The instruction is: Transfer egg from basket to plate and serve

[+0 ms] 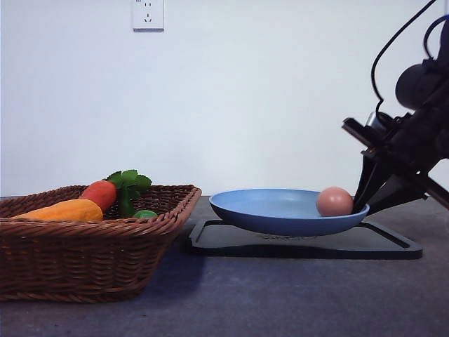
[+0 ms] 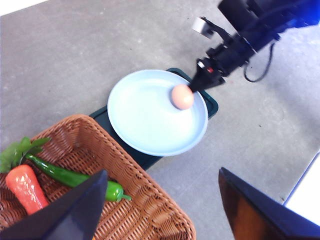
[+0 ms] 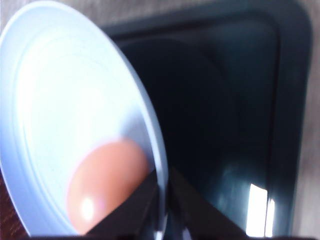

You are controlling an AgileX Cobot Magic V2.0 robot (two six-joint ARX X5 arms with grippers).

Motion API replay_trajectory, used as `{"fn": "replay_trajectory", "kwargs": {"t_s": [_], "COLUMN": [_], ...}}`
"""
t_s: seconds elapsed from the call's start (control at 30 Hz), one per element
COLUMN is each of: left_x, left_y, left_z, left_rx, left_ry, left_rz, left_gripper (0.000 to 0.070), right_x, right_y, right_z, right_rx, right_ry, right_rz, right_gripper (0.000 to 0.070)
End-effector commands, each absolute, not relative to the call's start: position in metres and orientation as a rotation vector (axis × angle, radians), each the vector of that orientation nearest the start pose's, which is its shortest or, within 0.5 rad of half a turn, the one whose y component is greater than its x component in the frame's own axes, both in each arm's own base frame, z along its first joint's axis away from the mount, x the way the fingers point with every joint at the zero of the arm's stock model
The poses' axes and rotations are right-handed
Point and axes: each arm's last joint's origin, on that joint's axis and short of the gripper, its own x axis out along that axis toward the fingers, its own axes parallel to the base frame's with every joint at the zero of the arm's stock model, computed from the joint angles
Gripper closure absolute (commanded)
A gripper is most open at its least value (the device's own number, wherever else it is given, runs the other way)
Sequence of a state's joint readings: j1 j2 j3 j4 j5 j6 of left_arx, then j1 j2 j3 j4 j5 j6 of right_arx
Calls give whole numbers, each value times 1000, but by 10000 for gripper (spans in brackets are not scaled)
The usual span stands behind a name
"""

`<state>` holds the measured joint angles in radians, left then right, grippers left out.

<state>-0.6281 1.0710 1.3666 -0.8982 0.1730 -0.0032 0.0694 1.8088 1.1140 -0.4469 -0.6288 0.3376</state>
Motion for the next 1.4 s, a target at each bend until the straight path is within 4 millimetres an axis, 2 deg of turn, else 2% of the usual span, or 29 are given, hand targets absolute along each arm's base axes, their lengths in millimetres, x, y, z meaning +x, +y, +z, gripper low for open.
{"fn": "replay_trajectory", "kwargs": {"t_s": [0.0,0.1,0.27,0.43,0.63,0.7,0.77,0.83,0.97,1.0,1.17,1.37], "left_x": [151,151,151,151,152,152,153,156,164,166,182,200], "left_y": [-117,-117,-117,-117,-117,-118,-118,-120,-123,-123,-115,-82], "left_z": [413,413,413,412,413,413,412,410,405,404,398,389], "left_rx": [128,126,125,125,128,134,147,162,230,250,284,219], "left_ry": [599,600,601,601,596,592,592,596,599,600,623,637], "left_rz": [-776,-775,-774,-775,-776,-778,-781,-782,-733,-713,-566,-394], "left_gripper": [241,241,241,241,249,288,357,446,671,693,700,700], "right_x": [352,354,354,356,359,357,353,347,326,321,286,245], "right_y": [41,40,39,38,30,28,25,25,27,29,41,57], "right_z": [163,158,157,159,183,197,213,228,262,269,303,328], "right_rx": [599,577,539,539,544,539,523,502,412,392,254,28], "right_ry": [1222,1231,1227,1215,1165,1143,1117,1086,1008,994,944,874], "right_rz": [430,388,362,365,366,371,380,396,451,465,461,291], "right_gripper": [700,689,539,531,531,532,541,570,675,691,700,700]}}
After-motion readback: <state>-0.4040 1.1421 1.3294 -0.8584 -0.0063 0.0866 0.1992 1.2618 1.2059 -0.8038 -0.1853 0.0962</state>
